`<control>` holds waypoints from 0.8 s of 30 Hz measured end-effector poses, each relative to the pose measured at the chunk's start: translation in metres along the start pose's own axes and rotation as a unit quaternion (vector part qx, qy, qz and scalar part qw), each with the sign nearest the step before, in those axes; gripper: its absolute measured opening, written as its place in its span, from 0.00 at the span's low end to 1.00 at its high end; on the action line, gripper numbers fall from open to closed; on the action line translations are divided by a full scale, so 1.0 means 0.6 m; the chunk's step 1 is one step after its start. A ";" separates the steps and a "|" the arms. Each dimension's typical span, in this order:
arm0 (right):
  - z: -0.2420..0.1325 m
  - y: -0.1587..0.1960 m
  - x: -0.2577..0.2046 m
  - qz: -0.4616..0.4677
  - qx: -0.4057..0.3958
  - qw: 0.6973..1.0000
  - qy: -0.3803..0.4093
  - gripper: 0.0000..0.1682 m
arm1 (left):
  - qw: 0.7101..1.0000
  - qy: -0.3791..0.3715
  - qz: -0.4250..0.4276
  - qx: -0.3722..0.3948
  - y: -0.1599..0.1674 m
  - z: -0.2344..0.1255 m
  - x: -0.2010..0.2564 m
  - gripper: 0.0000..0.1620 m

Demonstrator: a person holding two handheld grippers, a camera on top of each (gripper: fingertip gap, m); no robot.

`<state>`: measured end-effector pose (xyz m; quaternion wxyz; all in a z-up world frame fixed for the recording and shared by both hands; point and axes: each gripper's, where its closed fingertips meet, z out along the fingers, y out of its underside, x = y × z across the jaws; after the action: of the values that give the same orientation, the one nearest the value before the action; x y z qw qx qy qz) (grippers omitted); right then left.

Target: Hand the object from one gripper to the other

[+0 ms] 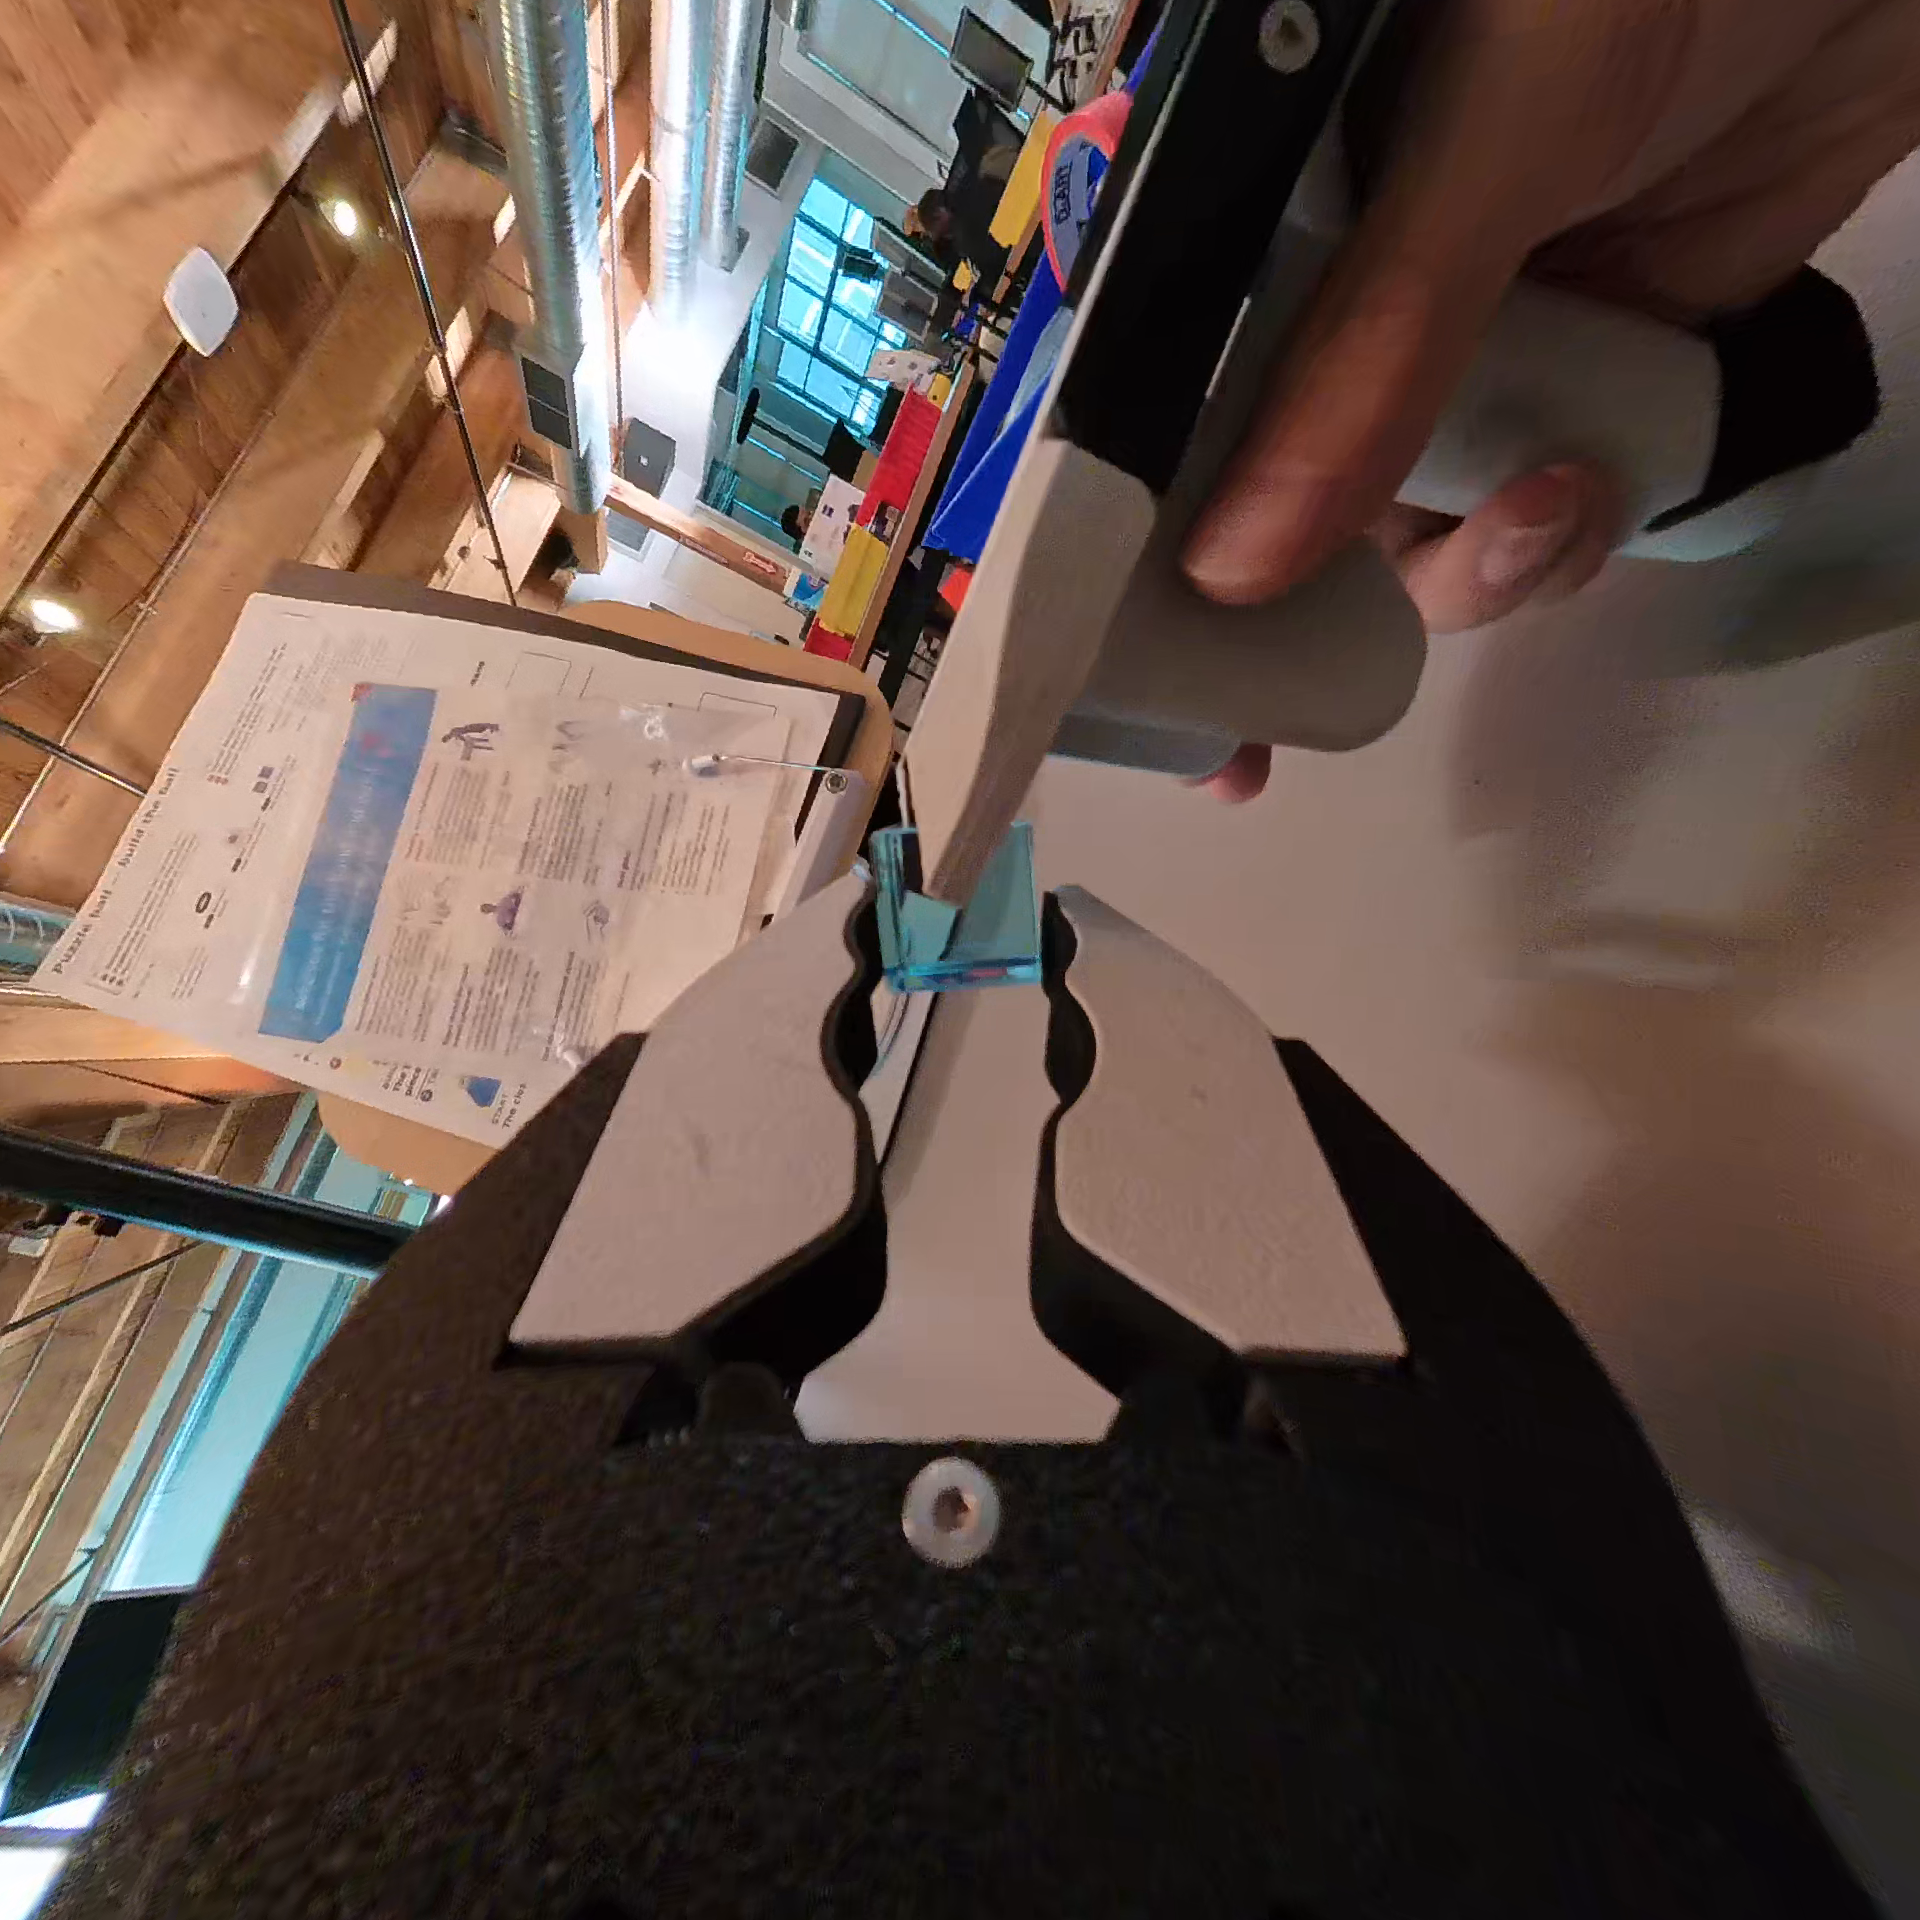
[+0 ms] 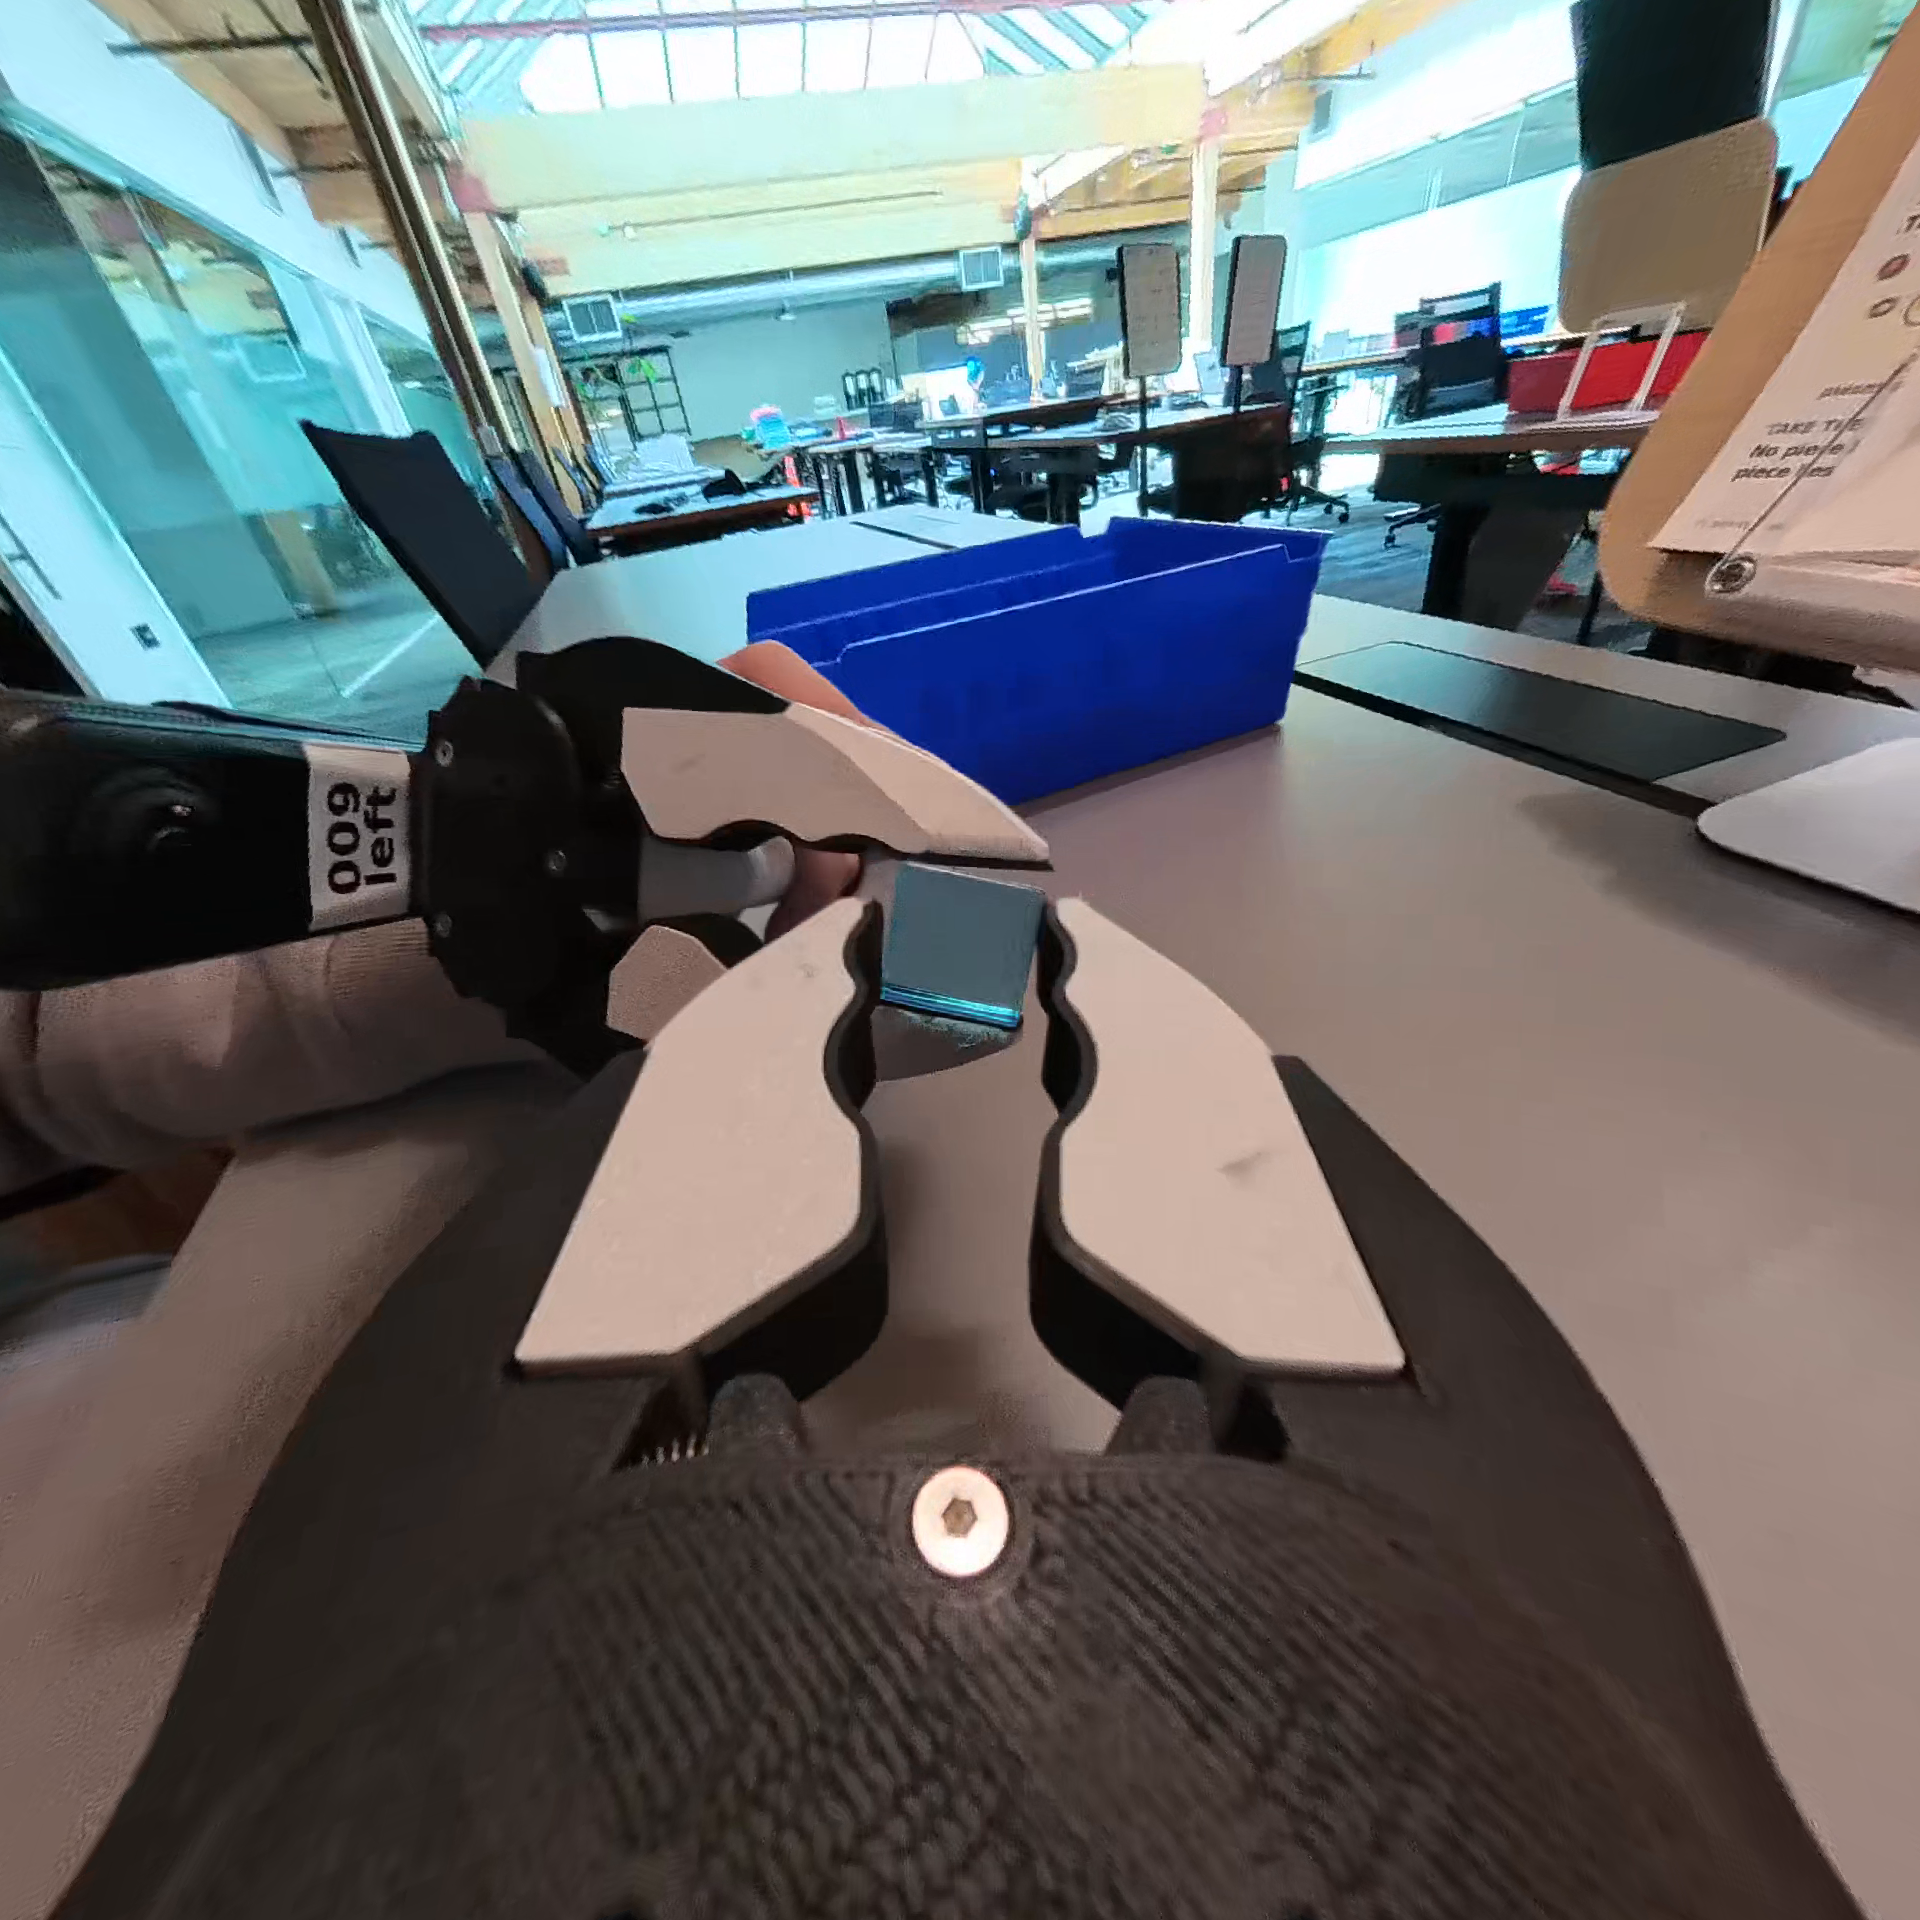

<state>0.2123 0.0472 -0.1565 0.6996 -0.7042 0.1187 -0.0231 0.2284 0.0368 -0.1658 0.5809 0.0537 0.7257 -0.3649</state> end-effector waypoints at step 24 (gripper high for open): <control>-0.027 -0.038 -0.041 -0.381 0.081 0.921 0.012 0.17 | 0.622 0.380 -0.655 0.202 -0.075 -0.065 -0.025 0.37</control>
<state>0.1880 0.0359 -0.1301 0.6907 -0.6371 -0.1525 -0.3063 0.1793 0.0326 -0.1290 -0.1642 -0.1864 0.6332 -0.7331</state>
